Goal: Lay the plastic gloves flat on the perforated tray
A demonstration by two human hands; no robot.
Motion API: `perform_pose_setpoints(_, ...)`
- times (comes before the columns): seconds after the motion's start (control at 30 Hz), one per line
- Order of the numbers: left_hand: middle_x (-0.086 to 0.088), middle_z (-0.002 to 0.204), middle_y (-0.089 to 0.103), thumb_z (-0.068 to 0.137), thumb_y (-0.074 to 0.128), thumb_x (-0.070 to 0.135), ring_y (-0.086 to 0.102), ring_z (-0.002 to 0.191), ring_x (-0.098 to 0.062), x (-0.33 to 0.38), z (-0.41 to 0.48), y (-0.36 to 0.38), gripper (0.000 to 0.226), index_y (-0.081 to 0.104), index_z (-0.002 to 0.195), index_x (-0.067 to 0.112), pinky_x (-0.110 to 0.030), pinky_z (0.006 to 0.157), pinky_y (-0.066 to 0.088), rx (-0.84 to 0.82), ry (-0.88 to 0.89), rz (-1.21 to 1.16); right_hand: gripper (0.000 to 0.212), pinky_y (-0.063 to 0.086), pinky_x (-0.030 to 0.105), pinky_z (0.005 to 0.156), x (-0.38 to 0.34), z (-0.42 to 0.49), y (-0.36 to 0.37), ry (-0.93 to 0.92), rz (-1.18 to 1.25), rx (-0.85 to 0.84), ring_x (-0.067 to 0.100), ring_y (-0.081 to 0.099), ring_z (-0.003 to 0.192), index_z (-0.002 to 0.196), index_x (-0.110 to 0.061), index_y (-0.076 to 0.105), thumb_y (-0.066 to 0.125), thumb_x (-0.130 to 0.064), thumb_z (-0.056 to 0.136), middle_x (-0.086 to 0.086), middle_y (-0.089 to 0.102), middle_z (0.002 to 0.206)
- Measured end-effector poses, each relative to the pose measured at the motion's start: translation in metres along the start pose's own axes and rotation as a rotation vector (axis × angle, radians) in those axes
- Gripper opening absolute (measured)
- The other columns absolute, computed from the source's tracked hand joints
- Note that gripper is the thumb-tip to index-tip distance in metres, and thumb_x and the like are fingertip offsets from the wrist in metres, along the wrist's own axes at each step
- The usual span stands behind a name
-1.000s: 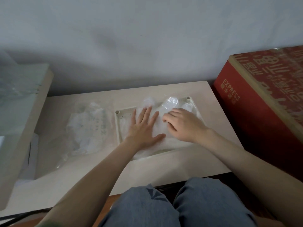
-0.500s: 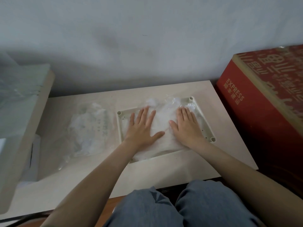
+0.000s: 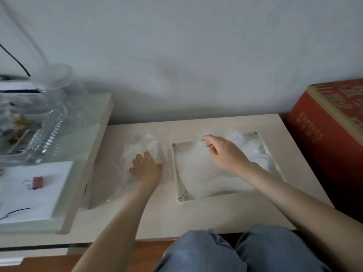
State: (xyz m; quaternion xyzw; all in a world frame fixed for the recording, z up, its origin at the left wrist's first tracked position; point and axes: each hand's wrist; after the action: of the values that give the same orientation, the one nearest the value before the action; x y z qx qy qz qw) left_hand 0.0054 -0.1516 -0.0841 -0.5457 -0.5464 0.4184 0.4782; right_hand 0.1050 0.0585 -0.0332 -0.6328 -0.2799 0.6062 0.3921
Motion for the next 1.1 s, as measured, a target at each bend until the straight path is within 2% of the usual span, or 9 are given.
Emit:
perform_pose_setpoints(0.2,-0.011,0.116,0.058,0.097,0.041,0.012,0.054,0.107,-0.029,-0.017,0.005,-0.012,0.02,0.056,0.111,0.009,-0.035,0.086,0.04,0.118,0.071,-0.049,0.036,0.04,0.024,0.086,-0.017,0.002,0.005,-0.001,0.073,-0.027,0.015,0.054,0.104,0.125,-0.015,0.054,0.041,-0.005,0.093,0.0,0.058,0.112)
perform_pose_setpoints(0.33,-0.009,0.089,0.059,0.095,0.043,0.012,0.054,0.079,-0.026,-0.019,-0.009,-0.041,0.012,0.054,0.091,0.009,-0.033,0.07,0.041,0.239,0.035,-0.597,0.029,0.043,0.018,0.078,-0.022,0.007,0.002,0.059,0.197,0.02,0.011,0.056,0.089,0.116,-0.017,0.058,0.046,-0.008,0.093,-0.003,0.06,0.103)
perform_pose_setpoints(0.43,-0.009,0.087,0.059,0.094,0.047,0.008,0.056,0.076,-0.022,-0.001,-0.021,-0.08,0.012,0.057,0.096,0.003,-0.031,0.066,0.049,-0.088,-0.013,-1.427,0.015,0.046,0.019,0.077,-0.029,0.01,0.003,0.26,0.702,0.026,0.016,0.06,0.091,0.107,-0.014,0.061,0.056,-0.017,0.093,0.002,0.063,0.096)
perform_pose_setpoints(0.53,-0.008,0.099,0.067,0.099,0.038,0.013,0.065,0.092,-0.02,0.013,-0.033,-0.108,0.038,0.073,0.085,0.005,-0.035,0.087,0.054,-0.587,0.197,-2.01,0.053,0.048,0.034,0.092,-0.031,0.011,0.006,0.499,1.288,-0.142,0.024,0.061,0.103,0.106,-0.011,0.058,0.065,-0.054,0.076,0.009,0.065,0.103)
perform_pose_setpoints(0.67,-0.003,0.096,0.064,0.079,0.063,0.014,0.06,0.093,-0.017,0.036,-0.046,-0.103,0.014,0.067,0.092,0.01,-0.032,0.09,0.051,-1.008,0.46,-2.077,0.07,0.039,0.037,0.103,-0.018,0.004,0.006,0.548,1.484,-0.227,0.021,0.063,0.103,0.117,-0.022,0.065,0.029,-0.074,0.088,0.005,0.069,0.107)
perform_pose_setpoints(0.73,-0.002,0.093,0.062,0.067,0.074,0.009,0.057,0.091,-0.019,0.048,-0.045,-0.087,0.033,0.056,0.096,0.012,-0.034,0.082,0.053,-1.138,0.419,-2.085,0.079,0.038,0.034,0.098,-0.004,0.001,0.0,0.555,1.618,-0.185,0.021,0.062,0.096,0.112,-0.017,0.071,0.03,-0.078,0.083,0.007,0.066,0.107)
perform_pose_setpoints(0.87,-0.007,0.1,0.067,0.087,0.061,0.01,0.063,0.108,-0.026,0.065,-0.045,-0.052,0.009,0.067,0.093,0.011,-0.038,0.09,0.052,-0.917,0.191,-1.954,0.095,0.053,0.037,0.084,0.015,-0.007,-0.011,0.58,1.671,-0.118,0.03,0.066,0.099,0.121,-0.009,0.065,0.043,-0.082,0.065,0.014,0.068,0.115)
perform_pose_setpoints(1.0,-0.004,0.096,0.065,0.094,0.047,-0.001,0.066,0.085,-0.013,0.068,-0.049,-0.033,0.021,0.063,0.095,0.011,-0.029,0.078,0.051,-0.858,0.139,-1.856,0.074,0.056,0.032,0.065,0.033,-0.014,-0.023,0.468,1.578,-0.222,0.025,0.07,0.084,0.118,-0.007,0.068,0.081,-0.053,0.061,0.013,0.068,0.114)
perform_pose_setpoints(1.1,-0.007,0.111,0.066,0.073,0.047,-0.002,0.062,0.1,-0.021,0.062,-0.044,-0.031,0.048,0.059,0.117,0.012,-0.038,0.092,0.047,-0.987,0.127,-1.891,0.046,0.057,0.031,0.067,0.044,-0.016,-0.024,0.468,1.231,-0.261,0.021,0.071,0.084,0.131,-0.013,0.055,0.064,-0.009,0.087,0.009,0.072,0.095)
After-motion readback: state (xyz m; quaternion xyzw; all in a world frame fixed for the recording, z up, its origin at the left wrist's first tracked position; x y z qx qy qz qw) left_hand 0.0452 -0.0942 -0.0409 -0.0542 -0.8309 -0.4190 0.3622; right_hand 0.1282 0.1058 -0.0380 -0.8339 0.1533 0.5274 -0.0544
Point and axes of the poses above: each hand's wrist, its own z-axis towards the middle knuckle, its own y-axis out of the palm, x = y × z
